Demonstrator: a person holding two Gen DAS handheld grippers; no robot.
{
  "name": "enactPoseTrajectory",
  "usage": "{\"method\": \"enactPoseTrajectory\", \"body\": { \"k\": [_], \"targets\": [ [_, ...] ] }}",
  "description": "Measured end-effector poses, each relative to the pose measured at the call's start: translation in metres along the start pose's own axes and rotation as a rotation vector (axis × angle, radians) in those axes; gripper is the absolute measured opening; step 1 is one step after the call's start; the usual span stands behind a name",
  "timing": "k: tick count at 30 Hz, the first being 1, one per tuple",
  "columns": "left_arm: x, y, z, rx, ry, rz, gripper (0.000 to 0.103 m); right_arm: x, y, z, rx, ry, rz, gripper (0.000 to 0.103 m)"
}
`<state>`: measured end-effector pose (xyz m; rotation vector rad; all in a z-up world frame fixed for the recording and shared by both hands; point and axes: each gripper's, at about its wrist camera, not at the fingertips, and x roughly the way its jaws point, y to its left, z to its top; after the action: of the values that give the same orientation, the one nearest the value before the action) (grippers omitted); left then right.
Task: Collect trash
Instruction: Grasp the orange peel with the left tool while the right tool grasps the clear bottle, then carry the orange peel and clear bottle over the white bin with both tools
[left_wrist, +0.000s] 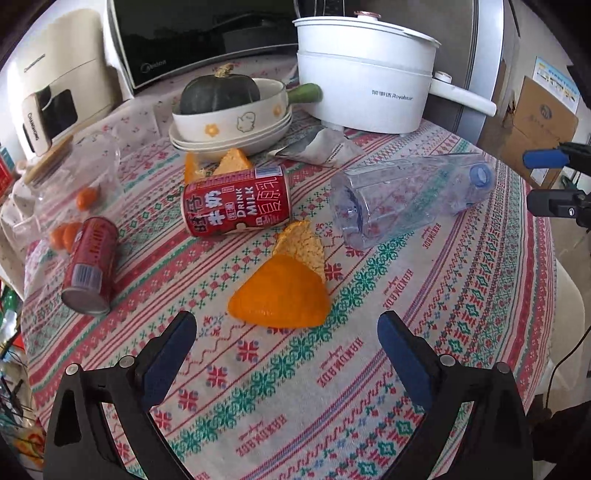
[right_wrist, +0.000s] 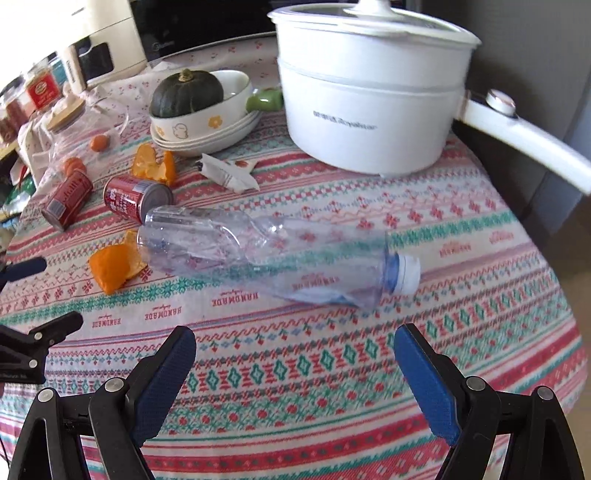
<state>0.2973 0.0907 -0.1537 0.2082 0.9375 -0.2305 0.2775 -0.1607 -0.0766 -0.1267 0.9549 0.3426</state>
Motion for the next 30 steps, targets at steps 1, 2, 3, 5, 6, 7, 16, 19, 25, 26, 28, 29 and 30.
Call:
{"method": "enactPoseTrajectory", "body": {
  "k": [1,2,3,5,6,7,16,19,25,26,28,29,30],
  "targets": [
    [0.006,0.001,0.003,0.005,0.002,-0.002,0.096,0.005,0.004,0.005,-0.065,0.006,0.003,0.092],
    [0.012,0.002,0.005,0.005,0.004,-0.007,0.093,0.012,0.009,0.009,-0.136,0.019,0.003,0.092],
    [0.018,0.004,0.007,0.001,0.010,-0.011,0.091,0.019,0.014,0.012,-0.209,0.034,0.002,0.092],
    [0.030,0.007,0.010,-0.011,0.027,-0.024,0.084,0.034,0.023,0.016,-0.334,0.066,-0.004,0.092],
    [0.036,0.009,0.012,-0.018,0.034,-0.030,0.082,0.042,0.025,0.017,-0.381,0.080,-0.010,0.092],
    [0.040,0.011,0.013,-0.024,0.040,-0.035,0.078,0.049,0.027,0.018,-0.419,0.093,-0.020,0.092],
    [0.044,0.022,0.013,-0.082,-0.003,-0.035,0.052,0.099,0.030,0.028,-0.599,0.111,-0.142,0.092],
    [0.041,0.031,0.013,-0.143,0.005,-0.063,0.034,0.111,0.031,0.031,-0.631,0.115,-0.195,0.092],
    [0.023,0.036,-0.005,-0.286,0.039,-0.091,0.015,0.128,0.036,0.034,-0.655,0.129,-0.343,0.075],
    [0.018,0.035,-0.009,-0.296,0.042,-0.094,0.014,0.127,0.036,0.033,-0.658,0.127,-0.365,0.071],
    [0.008,0.031,-0.016,-0.302,0.045,-0.096,0.014,0.120,0.036,0.032,-0.622,0.147,-0.350,0.065],
    [0.001,0.028,-0.020,-0.302,0.047,-0.096,0.014,0.116,0.036,0.030,-0.611,0.153,-0.343,0.063],
    [-0.005,0.026,-0.023,-0.300,0.050,-0.094,0.013,0.112,0.036,0.028,-0.596,0.160,-0.335,0.062]
  ]
}}
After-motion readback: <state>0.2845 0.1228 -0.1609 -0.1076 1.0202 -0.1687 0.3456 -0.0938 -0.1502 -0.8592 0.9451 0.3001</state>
